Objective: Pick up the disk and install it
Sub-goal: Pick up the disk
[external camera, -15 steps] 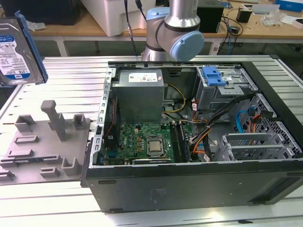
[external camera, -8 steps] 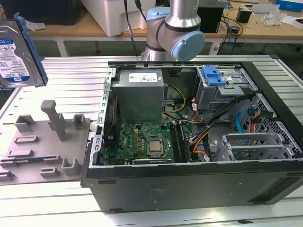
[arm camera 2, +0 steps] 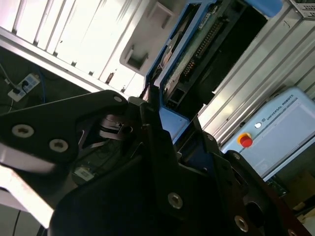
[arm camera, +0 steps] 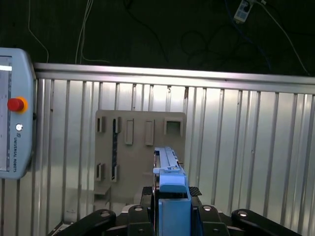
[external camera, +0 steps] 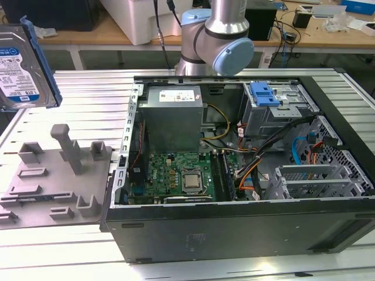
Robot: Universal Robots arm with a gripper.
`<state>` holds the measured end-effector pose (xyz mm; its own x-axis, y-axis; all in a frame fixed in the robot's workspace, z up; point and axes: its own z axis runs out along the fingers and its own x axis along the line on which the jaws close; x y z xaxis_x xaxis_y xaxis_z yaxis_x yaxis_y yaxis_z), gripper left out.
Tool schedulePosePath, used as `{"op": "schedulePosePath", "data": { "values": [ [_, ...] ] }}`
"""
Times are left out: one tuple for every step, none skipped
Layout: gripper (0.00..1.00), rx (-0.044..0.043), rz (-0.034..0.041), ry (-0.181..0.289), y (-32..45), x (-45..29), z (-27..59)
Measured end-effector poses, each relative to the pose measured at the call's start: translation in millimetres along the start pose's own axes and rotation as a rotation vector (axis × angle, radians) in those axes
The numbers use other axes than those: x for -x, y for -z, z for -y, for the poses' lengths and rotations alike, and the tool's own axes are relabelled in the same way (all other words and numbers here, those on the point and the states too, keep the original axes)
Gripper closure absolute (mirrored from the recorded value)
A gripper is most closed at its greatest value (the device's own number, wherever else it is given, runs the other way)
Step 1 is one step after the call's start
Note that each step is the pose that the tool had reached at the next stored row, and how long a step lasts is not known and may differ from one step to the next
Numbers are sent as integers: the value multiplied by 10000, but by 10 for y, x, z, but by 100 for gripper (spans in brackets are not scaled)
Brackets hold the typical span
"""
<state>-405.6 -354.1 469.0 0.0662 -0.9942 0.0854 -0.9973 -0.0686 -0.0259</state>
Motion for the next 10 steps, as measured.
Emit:
{"op": "schedulePosePath", "data": {
  "values": [
    [63,1,6,-4,1,-4,11],
    [63,2,18,-5,4,-14,36],
    [63,6,32,-6,5,-22,58],
    [63,14,51,-6,7,-31,84],
    [63,23,77,-6,9,-43,112],
    [63,27,95,-6,9,-51,129],
    [63,35,126,-7,11,-64,154],
    [63,41,158,-6,11,-79,180],
    [63,44,173,-6,13,-87,192],
    [63,48,195,-6,14,-99,212]
  ]
}}
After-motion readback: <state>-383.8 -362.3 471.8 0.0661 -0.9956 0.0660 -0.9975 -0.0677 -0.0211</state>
